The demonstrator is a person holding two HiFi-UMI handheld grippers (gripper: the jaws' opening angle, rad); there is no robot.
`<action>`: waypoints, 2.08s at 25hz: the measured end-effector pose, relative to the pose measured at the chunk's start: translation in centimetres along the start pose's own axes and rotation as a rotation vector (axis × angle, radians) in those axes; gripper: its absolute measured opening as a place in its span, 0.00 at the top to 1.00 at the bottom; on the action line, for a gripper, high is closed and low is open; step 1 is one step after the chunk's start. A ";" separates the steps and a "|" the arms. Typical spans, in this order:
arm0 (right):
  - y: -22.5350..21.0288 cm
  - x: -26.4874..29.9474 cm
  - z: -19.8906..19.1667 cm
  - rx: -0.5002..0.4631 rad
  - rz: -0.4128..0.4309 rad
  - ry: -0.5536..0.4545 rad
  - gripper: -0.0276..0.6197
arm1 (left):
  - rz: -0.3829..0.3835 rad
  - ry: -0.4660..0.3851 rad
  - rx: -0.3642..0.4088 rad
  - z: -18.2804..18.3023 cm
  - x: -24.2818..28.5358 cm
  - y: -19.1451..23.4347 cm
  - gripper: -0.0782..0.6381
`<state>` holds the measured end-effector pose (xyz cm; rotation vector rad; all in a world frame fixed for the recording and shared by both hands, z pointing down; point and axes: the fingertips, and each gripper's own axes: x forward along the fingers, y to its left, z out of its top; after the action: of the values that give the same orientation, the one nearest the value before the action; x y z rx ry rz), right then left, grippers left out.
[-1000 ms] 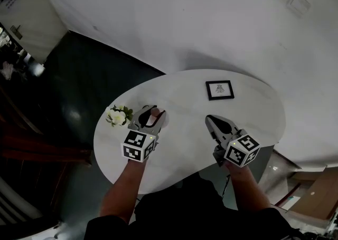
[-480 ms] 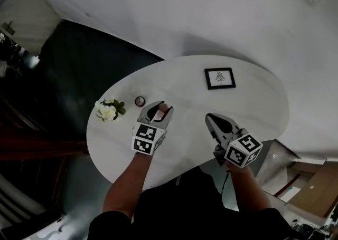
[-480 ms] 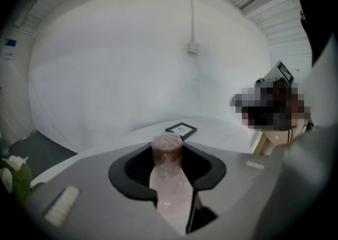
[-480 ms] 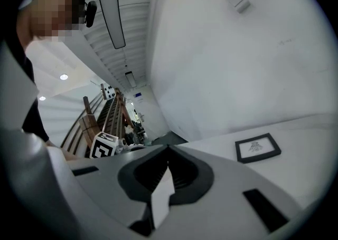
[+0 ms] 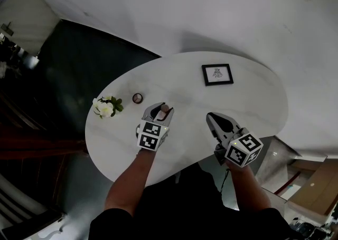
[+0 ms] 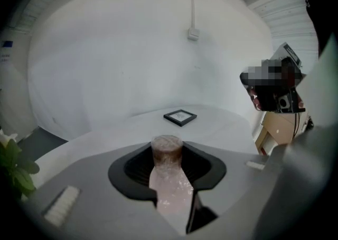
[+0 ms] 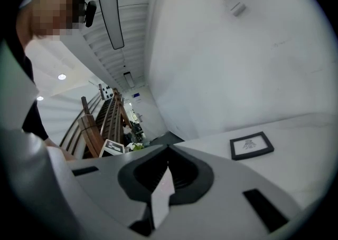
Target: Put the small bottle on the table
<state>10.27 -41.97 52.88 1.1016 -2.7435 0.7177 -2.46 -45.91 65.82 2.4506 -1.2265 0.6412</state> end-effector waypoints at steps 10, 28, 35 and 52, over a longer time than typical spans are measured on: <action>0.8 -1.3 0.0 -0.005 -0.010 -0.016 0.94 | 0.022 0.068 0.000 -1.9 -0.6 0.2 0.68; 5.2 -3.1 -0.7 -0.019 -0.035 -0.061 0.94 | -0.047 0.024 0.063 -0.8 -4.4 -1.5 0.63; 7.7 -4.5 -0.1 -0.032 -0.080 -0.101 0.94 | -0.075 0.011 0.156 -0.4 -8.5 -1.9 0.63; 12.9 -6.4 2.4 -0.121 -0.030 -0.115 0.94 | -0.048 -0.114 0.112 3.9 -17.9 -2.4 0.80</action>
<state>6.43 -30.92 44.07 1.1908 -2.8148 0.4911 -9.10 -34.44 52.90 2.6337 -1.1992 0.5788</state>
